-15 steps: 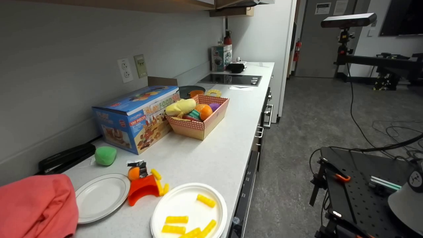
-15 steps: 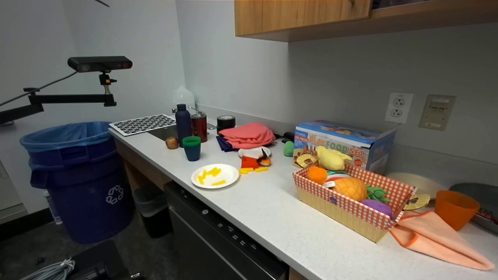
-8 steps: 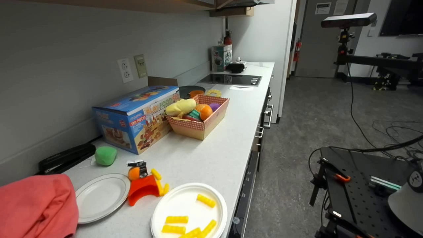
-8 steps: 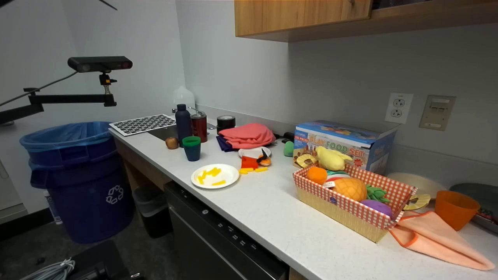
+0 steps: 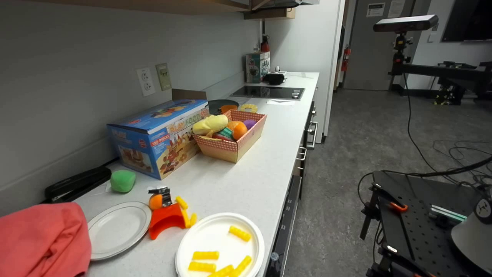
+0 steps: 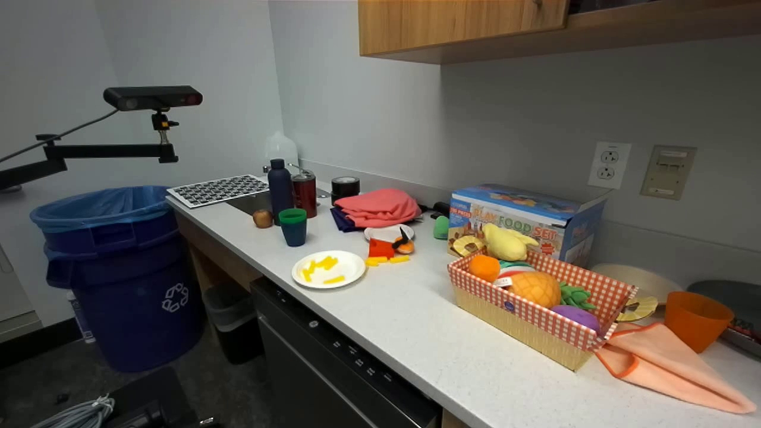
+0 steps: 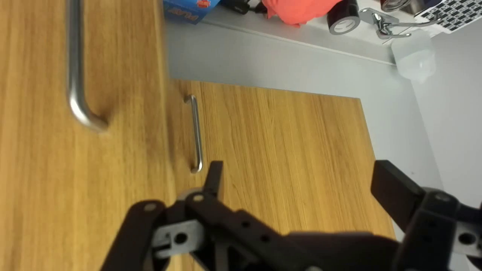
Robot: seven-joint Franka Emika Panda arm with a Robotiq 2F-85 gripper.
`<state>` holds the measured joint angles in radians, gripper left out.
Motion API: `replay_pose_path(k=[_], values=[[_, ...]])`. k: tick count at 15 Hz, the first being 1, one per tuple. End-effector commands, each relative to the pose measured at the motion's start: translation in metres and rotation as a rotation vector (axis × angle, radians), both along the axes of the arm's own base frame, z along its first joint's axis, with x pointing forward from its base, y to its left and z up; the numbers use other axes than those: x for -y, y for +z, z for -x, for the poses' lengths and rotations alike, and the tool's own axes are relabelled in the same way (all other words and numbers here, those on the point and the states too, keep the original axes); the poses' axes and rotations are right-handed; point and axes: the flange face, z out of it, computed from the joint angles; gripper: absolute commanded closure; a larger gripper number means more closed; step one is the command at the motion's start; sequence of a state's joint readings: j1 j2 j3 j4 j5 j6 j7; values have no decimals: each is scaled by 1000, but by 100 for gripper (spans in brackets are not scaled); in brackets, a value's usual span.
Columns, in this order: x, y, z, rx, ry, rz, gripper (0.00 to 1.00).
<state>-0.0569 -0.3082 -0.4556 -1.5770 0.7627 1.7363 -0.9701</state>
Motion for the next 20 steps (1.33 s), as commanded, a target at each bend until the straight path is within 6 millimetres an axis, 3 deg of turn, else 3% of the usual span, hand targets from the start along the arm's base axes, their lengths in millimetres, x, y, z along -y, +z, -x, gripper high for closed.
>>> replay_pose_path(k=[1, 4, 6, 11, 20], values=[[21, -12, 42, -142, 14, -40, 0], [50, -18, 65, -172, -36, -13, 0], [60, -14, 66, -130, -67, -7, 0], [55, 3, 36, -1, -122, -27, 0], [29, 9, -26, 138, -198, -24, 0]])
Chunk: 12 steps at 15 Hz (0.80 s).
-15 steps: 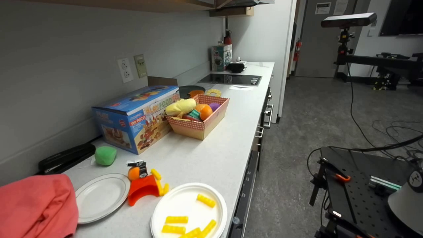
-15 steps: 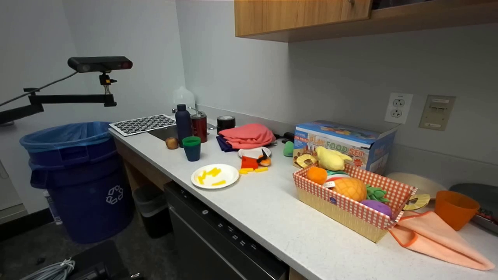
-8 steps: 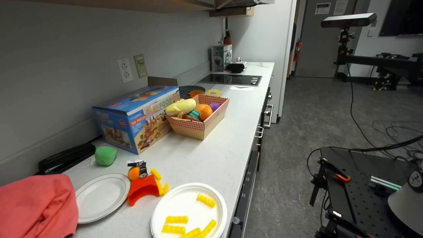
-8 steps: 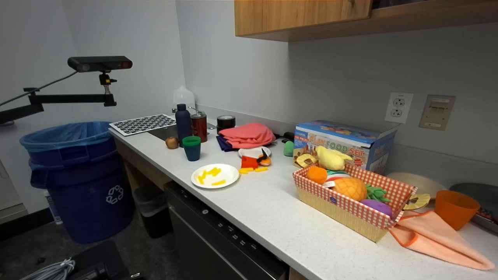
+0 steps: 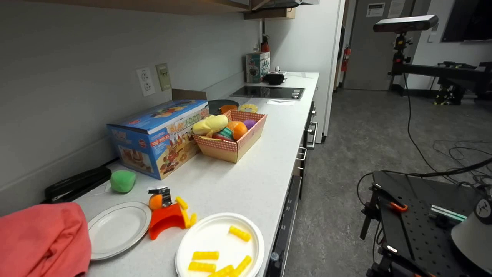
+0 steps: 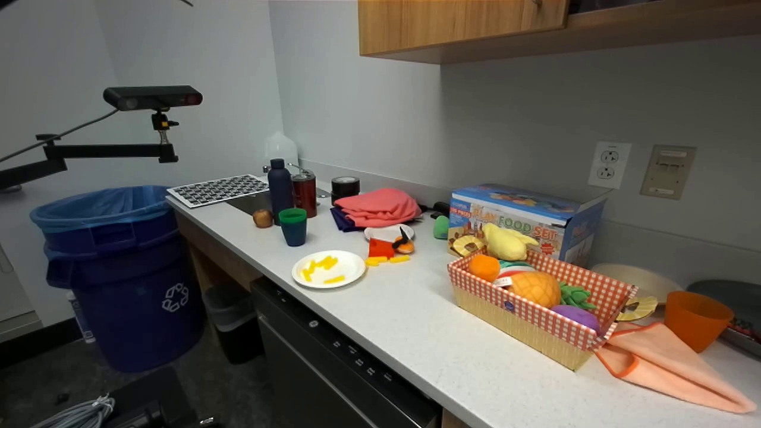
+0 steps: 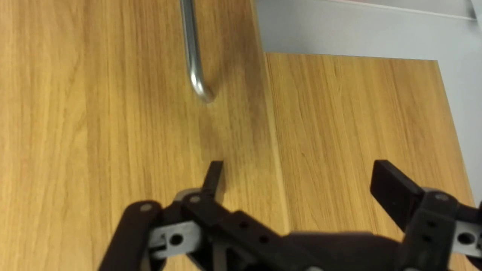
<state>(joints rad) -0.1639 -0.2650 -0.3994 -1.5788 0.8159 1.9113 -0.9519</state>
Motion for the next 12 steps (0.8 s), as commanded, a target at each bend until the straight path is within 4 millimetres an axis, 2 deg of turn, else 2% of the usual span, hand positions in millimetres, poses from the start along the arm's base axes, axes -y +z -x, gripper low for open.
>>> replay_pose_path(k=[1, 6, 12], values=[[-5, 6, -20, 58, -21, 2, 0], [-27, -4, -54, 41, -11, 5, 0], [-69, -21, -103, -9, 32, -12, 0]])
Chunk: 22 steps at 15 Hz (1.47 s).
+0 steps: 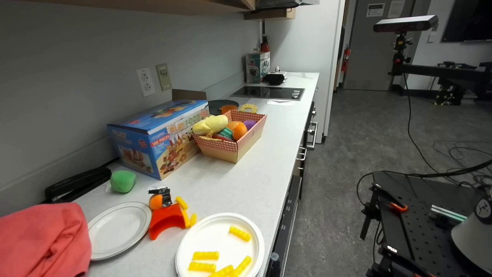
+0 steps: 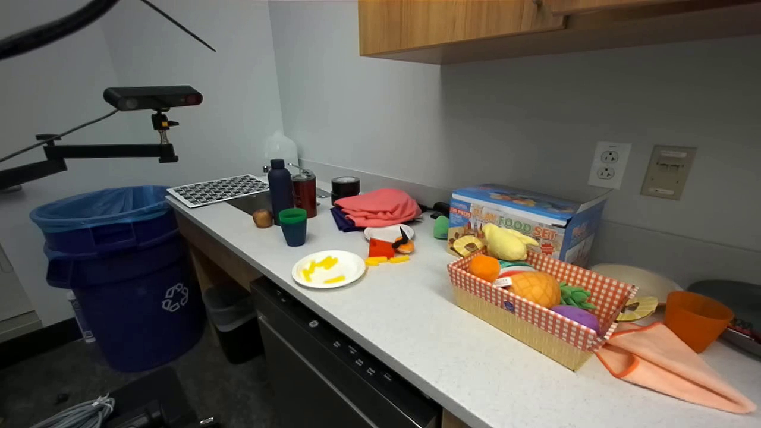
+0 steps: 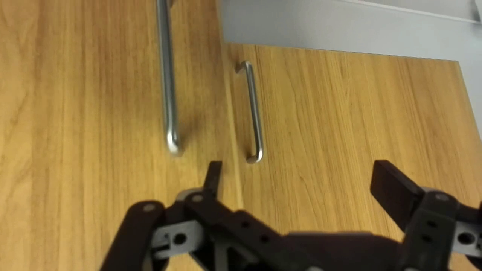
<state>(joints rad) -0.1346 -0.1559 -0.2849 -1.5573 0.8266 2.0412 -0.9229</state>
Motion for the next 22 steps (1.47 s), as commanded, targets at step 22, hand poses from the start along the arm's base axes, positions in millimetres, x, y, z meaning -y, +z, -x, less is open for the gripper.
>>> replay_pose_path(k=[22], values=[[29, -58, 106, -69, -75, -127, 0]])
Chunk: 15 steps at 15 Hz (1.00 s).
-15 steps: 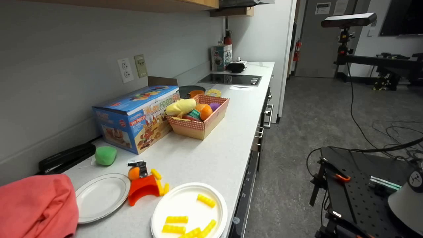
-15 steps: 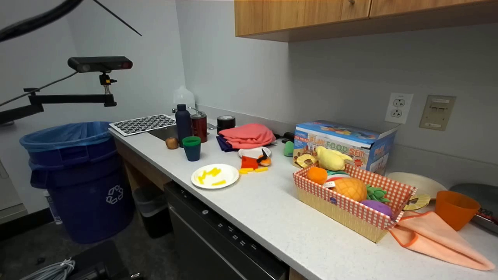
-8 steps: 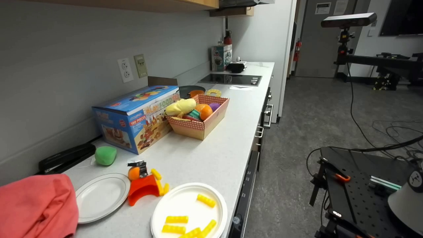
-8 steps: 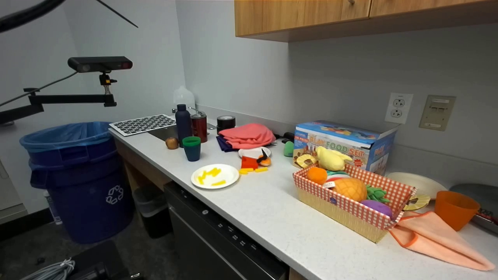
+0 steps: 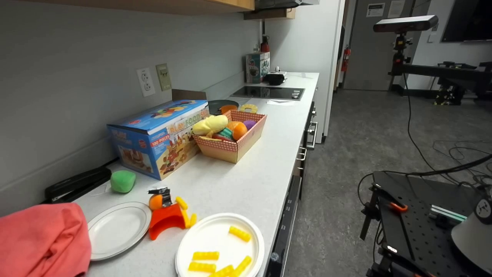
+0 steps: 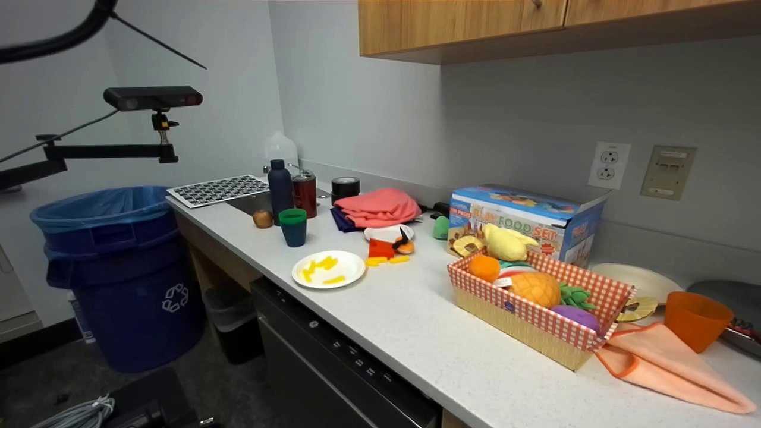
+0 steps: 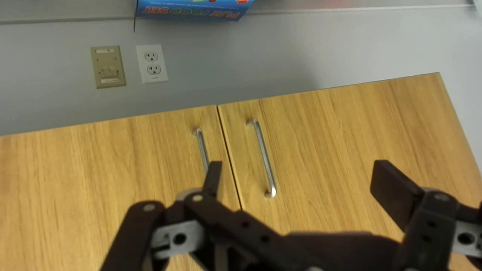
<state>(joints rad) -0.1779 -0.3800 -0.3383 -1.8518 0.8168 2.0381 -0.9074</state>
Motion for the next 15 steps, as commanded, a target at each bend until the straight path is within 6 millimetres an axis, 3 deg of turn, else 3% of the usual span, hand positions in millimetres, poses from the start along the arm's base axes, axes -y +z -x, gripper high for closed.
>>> replay_pose_path(k=[1, 4, 5, 9, 15], values=[[-8, -22, 27, -25, 6, -24, 0], [-8, -35, 47, -34, 26, -23, 0], [-6, -29, 23, -37, 14, -32, 0], [-5, -34, 38, -36, 12, -38, 0], [-6, -36, 39, -39, 13, -40, 0]])
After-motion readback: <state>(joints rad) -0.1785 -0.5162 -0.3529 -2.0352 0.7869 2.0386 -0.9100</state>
